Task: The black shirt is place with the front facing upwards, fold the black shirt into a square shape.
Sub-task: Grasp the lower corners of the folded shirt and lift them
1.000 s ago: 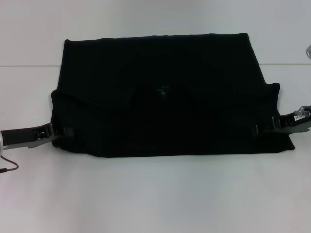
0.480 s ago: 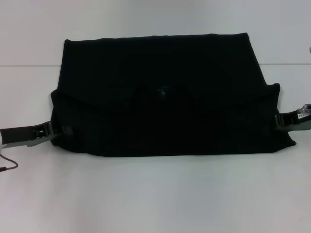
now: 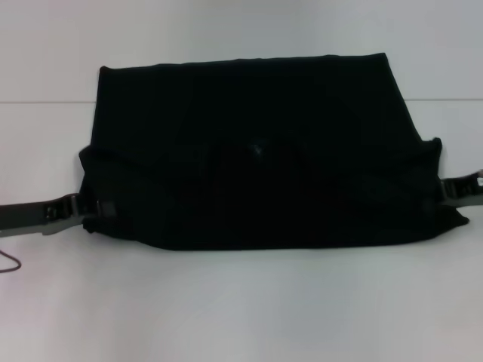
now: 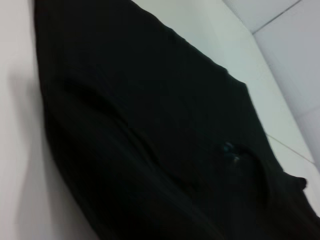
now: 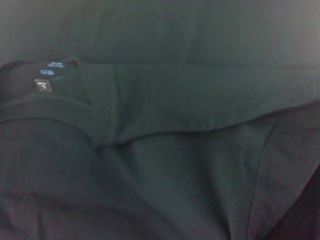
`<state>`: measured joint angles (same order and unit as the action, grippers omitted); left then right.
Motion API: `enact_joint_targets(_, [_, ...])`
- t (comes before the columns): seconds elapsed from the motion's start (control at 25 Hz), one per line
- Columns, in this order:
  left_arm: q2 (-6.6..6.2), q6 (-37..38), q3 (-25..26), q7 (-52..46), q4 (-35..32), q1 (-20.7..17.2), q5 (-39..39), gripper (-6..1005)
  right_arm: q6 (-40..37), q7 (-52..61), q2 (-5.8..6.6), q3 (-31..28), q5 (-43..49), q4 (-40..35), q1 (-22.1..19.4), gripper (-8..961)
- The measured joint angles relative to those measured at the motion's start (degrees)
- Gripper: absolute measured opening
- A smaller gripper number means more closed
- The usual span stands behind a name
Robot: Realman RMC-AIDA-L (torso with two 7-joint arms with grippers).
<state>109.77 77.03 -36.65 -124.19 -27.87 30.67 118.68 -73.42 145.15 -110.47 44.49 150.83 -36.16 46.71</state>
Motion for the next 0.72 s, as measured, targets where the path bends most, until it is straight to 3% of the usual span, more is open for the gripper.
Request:
enact_joint_targets(0.4, [-1.97,16.2,0.4,0.3,-0.1,-2.8,3.3,42,-19.3,-6.7,1.98,-1.6,0.2,-4.0,-5.1,36])
enact_joint_targets(0.72, [-2.11,32.6,0.4,1.8,-1.4,-3.8,13.7,42,-31.1,-13.1,2.30,-1.4,1.2,-5.3,-10.9,35])
